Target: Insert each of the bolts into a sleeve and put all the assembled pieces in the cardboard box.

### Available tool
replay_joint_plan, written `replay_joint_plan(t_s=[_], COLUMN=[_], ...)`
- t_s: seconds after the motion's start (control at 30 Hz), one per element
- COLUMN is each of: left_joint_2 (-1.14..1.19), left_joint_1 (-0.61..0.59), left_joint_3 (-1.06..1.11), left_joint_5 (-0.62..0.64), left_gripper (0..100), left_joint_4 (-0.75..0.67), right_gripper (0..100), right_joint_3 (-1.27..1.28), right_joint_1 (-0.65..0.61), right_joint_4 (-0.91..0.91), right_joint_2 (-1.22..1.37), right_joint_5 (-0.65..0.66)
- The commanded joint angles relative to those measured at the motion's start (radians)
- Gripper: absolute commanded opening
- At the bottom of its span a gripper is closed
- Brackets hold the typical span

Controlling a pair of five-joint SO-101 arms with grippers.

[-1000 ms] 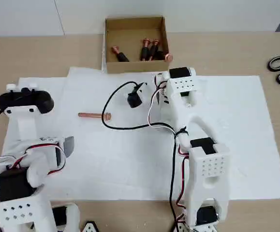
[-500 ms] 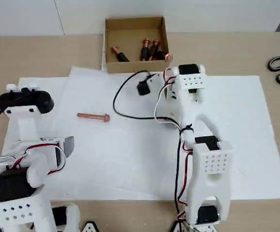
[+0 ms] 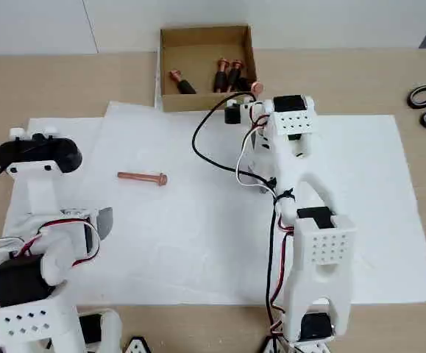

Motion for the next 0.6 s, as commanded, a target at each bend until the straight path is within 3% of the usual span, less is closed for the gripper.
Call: replay_joint_plan(t_s=[0.0,0.17,0.57], left_joint_2=[-0.012,-0.012,-0.012], left_joint_1=[-0.002,-0.002,-0.005], left_joint_3=[-0.004,-0.004,-0.004], left_joint_5=[-0.003,-0.003,-0.003], left_gripper=[25,25,25], left_joint_4=[-0.023,-0.023,-0.023], right_gripper=[10.6,20.3,20.0], right_joint_3=[-0.046,-0.046,-0.097], right_joint_1=[-0.005,-0.007,-0.044], right_joint_4=[0.012,0.012,0.007], right_joint_2=[-0.013,-0.013,-0.004], right_joint_5=[-0.052,-0.063,-0.017])
